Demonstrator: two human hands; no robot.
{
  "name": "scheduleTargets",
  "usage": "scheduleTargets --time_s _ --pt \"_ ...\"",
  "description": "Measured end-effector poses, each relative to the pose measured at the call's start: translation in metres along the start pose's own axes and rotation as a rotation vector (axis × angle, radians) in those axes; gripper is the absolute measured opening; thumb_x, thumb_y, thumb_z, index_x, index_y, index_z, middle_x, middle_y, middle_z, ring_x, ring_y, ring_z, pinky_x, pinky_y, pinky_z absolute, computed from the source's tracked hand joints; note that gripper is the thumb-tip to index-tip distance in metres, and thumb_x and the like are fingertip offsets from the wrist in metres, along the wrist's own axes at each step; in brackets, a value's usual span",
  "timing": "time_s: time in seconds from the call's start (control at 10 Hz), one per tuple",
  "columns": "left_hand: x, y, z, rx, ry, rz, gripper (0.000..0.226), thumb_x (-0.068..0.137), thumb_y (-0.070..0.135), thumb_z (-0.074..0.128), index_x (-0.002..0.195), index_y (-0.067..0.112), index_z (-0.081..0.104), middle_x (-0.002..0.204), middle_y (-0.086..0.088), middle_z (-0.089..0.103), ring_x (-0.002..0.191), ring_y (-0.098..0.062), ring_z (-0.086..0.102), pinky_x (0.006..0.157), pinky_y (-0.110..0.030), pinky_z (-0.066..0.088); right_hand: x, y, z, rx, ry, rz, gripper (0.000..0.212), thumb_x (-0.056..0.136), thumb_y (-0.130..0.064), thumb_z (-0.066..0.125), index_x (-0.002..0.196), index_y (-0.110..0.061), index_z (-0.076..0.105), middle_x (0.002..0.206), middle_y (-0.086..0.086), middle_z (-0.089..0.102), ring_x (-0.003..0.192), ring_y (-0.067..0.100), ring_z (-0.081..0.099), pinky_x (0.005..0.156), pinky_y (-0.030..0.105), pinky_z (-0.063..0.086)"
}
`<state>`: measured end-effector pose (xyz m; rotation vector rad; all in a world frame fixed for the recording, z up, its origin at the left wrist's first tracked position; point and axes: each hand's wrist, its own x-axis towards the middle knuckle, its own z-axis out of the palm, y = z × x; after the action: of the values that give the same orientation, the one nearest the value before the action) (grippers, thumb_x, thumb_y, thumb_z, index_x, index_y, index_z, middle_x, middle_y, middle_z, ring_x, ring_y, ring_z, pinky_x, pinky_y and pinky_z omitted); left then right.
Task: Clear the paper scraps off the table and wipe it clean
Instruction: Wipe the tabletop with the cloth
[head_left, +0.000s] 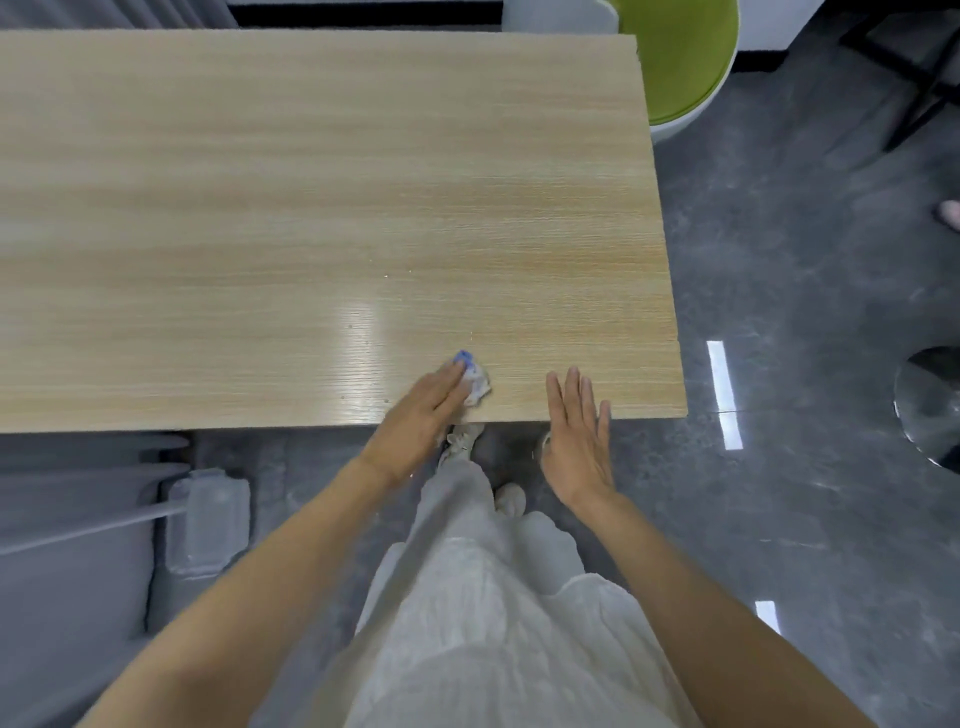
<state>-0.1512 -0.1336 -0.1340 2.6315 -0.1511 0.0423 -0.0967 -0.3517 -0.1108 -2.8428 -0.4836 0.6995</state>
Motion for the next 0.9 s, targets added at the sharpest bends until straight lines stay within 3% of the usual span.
scheduleTargets --time_s 0.1,0.2,0.3,0.4,0.5,0.6,0.7,0.8,0.9 --pt "0.009 -0.009 -0.001 -0.005 0.149 -0.378 0.063 0.083 -0.014 0.057 0.141 0.000 0.041 0.152 -0.015 0.030 0.142 -0.033 0.022 0.115 -0.046 0.017 0.002 -0.006 -0.003 -0.010 -0.042 -0.007 0.087 0.091 -0.002 0.044 0.148 -0.019 -0.019 0.154 0.007 -0.030 0.142 0.024 -0.027 0.116 0.042 -0.015" --pt "0.023 0.025 0.010 -0.042 0.152 -0.401 0.044 0.101 0.024 0.040 0.144 0.014 0.039 0.156 -0.004 0.025 0.146 -0.019 0.012 0.119 -0.041 0.009 0.002 -0.009 -0.003 -0.019 -0.069 -0.005 0.087 0.090 -0.002 0.044 0.149 -0.020 -0.018 0.153 0.008 -0.031 0.142 0.025 -0.027 0.116 0.042 -0.015" --pt "0.021 0.029 0.016 0.026 -0.079 0.146 0.050 0.096 0.004 0.041 0.143 0.019 0.037 0.152 -0.006 0.034 0.142 -0.024 0.027 0.115 -0.048 0.023 0.003 -0.008 -0.002 -0.009 -0.069 0.007 0.087 0.091 -0.001 0.043 0.148 -0.021 -0.019 0.152 0.006 -0.032 0.141 0.024 -0.028 0.116 0.042 -0.014" --pt "0.043 -0.014 -0.003 0.040 -0.160 0.347 0.046 0.098 0.015 0.048 0.143 0.018 0.041 0.151 -0.007 0.035 0.140 -0.029 0.030 0.113 -0.042 0.026 0.004 -0.006 -0.004 -0.038 -0.095 -0.005 0.084 0.093 -0.005 0.042 0.148 -0.022 -0.020 0.150 0.004 -0.035 0.142 0.024 -0.028 0.117 0.042 -0.012" --pt "0.077 -0.039 -0.035 0.006 -0.024 -0.056 0.052 0.098 0.052 0.036 0.144 0.030 0.037 0.156 0.009 0.025 0.144 -0.010 0.015 0.112 -0.026 0.010 0.006 -0.009 -0.005 0.100 -0.064 0.012 0.065 0.101 -0.020 0.029 0.150 -0.023 -0.014 0.154 0.001 -0.027 0.143 0.019 -0.025 0.116 0.040 -0.014" --pt "0.094 -0.031 -0.026 -0.039 0.139 -0.206 0.058 0.096 0.055 0.037 0.145 0.024 0.036 0.156 0.009 0.023 0.143 -0.003 0.013 0.118 -0.034 0.012 0.009 -0.017 0.001 0.168 -0.033 0.076 0.059 0.101 -0.043 0.014 0.148 -0.024 -0.016 0.154 -0.001 -0.027 0.141 0.017 -0.027 0.113 0.040 -0.020" --pt "0.072 -0.023 0.009 -0.002 -0.113 0.222 0.049 0.102 0.023 0.035 0.150 0.021 0.025 0.158 0.000 0.019 0.145 -0.017 0.016 0.116 -0.047 0.025 0.011 -0.026 0.012 0.143 -0.009 0.133 0.074 0.082 -0.065 -0.010 0.142 -0.024 -0.024 0.150 0.000 -0.033 0.139 0.019 -0.032 0.112 0.044 -0.022" --pt "0.084 -0.056 0.007 0.084 -0.292 0.821 0.062 0.094 0.004 0.046 0.149 0.020 0.020 0.154 -0.002 0.025 0.140 -0.026 0.028 0.112 -0.037 0.031 0.015 -0.030 0.017 0.120 0.014 0.187 0.091 0.068 -0.074 -0.028 0.142 -0.022 -0.023 0.150 0.000 -0.033 0.140 0.020 -0.030 0.113 0.047 -0.020" --pt "0.133 -0.061 -0.037 -0.086 -0.261 0.530 0.044 0.100 0.039 0.039 0.144 0.033 0.035 0.153 0.010 0.030 0.143 -0.012 0.022 0.114 -0.024 0.019 0.017 -0.036 0.017 0.129 0.032 0.242 0.093 0.072 -0.075 -0.021 0.147 -0.020 -0.016 0.151 0.003 -0.030 0.141 0.022 -0.028 0.113 0.048 -0.020"
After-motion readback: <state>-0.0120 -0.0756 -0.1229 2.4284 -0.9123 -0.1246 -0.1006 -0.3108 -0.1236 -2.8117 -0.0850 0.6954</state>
